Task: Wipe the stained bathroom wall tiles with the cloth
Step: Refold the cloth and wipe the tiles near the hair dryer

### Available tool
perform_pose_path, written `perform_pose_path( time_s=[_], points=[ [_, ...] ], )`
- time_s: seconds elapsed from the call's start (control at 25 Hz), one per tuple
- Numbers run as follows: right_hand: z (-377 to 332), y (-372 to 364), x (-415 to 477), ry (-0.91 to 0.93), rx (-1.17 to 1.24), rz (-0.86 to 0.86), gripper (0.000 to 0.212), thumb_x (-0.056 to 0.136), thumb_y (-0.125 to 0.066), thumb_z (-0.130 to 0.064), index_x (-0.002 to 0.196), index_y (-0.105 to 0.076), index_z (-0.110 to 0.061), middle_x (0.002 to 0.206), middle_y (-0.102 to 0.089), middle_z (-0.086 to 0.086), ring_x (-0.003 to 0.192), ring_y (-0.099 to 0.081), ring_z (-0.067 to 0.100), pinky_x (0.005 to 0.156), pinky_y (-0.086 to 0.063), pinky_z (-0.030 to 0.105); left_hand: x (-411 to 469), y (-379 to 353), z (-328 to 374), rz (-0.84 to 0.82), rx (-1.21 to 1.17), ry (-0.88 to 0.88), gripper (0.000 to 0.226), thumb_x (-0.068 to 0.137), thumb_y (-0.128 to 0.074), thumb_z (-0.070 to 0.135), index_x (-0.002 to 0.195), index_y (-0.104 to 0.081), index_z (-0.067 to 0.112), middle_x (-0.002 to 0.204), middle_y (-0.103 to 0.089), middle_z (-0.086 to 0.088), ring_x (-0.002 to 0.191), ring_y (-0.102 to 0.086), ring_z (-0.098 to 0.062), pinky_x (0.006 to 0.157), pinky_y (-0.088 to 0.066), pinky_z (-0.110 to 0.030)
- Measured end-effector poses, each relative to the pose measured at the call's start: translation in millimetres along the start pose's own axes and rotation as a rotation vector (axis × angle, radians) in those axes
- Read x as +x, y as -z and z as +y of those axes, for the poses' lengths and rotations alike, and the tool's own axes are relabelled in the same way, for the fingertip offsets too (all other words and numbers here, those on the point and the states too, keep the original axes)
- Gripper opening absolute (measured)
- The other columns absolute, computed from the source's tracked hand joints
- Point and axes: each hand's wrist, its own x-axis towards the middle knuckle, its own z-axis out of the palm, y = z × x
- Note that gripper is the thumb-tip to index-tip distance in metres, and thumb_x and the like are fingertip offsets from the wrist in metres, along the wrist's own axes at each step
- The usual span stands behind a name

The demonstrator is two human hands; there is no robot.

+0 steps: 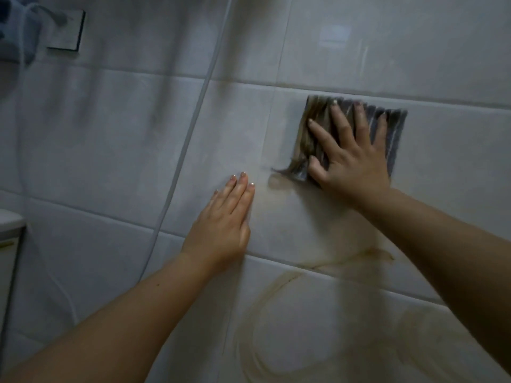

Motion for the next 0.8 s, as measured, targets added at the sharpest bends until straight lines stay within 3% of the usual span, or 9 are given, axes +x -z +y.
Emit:
perform_pose_path(
  time_s=[0.12, 0.24, 0.36, 0.48, 0.56, 0.8],
  points=[
    [-19, 0, 41, -0.199, 0.062, -0.040, 0.066, 0.088, -0.030, -0.056, 0.151, -0.024, -0.036, 0.164, -0.006, 0.003, 0.149, 0.003, 0.035, 0.114, 0.009, 0.061, -2, 2, -3, -0.003, 0.003, -0.003, 0.066, 0.089, -0.033, 0.026, 0.153, -0.028, 0.011, 0.162, -0.021, -0.006, 0.151, -0.014, -0.018, 0.122, -0.015, -0.036],
    [-51, -6, 24, -0.114, 0.067, 0.004, 0.065, 0.088, -0.034, -0.053, 0.150, -0.031, -0.034, 0.163, -0.013, 0.006, 0.149, -0.004, 0.037, 0.115, 0.005, 0.061, -2, 2, -3, -0.004, 0.004, -0.023, 0.067, 0.087, -0.035, 0.026, 0.152, -0.029, 0.010, 0.161, -0.023, -0.006, 0.151, -0.014, -0.017, 0.122, -0.013, -0.034],
    [-91, -17, -38, 0.005, 0.061, 0.059, 0.063, 0.085, -0.046, -0.050, 0.145, -0.043, -0.029, 0.158, -0.027, 0.009, 0.146, -0.018, 0.040, 0.115, -0.006, 0.063, -1, 0, -3, -0.004, 0.005, -0.022, 0.068, 0.084, -0.038, 0.025, 0.148, -0.037, 0.004, 0.158, -0.031, -0.012, 0.148, -0.023, -0.024, 0.120, -0.022, -0.043],
    [-112, -20, -98, 0.094, 0.054, 0.042, 0.065, 0.086, -0.050, -0.052, 0.146, -0.043, -0.025, 0.157, -0.031, 0.009, 0.145, -0.022, 0.040, 0.113, -0.015, 0.065, 0, -2, -7, -0.030, -0.012, -0.035, 0.068, 0.087, -0.036, 0.029, 0.151, -0.031, 0.004, 0.160, -0.025, -0.012, 0.150, -0.019, -0.024, 0.119, -0.025, -0.047],
    [-91, -18, -123, 0.117, 0.032, 0.035, 0.065, 0.085, -0.053, -0.050, 0.145, -0.045, -0.028, 0.156, -0.032, 0.008, 0.145, -0.024, 0.039, 0.113, -0.019, 0.064, 1, -3, -7, -0.040, 0.003, -0.040, 0.068, 0.087, -0.034, 0.029, 0.151, -0.031, 0.005, 0.161, -0.022, -0.011, 0.150, -0.018, -0.024, 0.119, -0.025, -0.046],
    [5, -4, -170, -0.125, -0.080, 0.106, 0.063, 0.080, -0.054, -0.043, 0.141, -0.048, -0.028, 0.153, -0.037, 0.010, 0.143, -0.027, 0.039, 0.112, -0.020, 0.065, 0, 3, -5, -0.090, 0.023, -0.023, 0.064, 0.091, -0.031, 0.030, 0.149, -0.034, 0.002, 0.160, -0.024, -0.015, 0.149, -0.020, -0.028, 0.119, -0.023, -0.048]
  ],
)
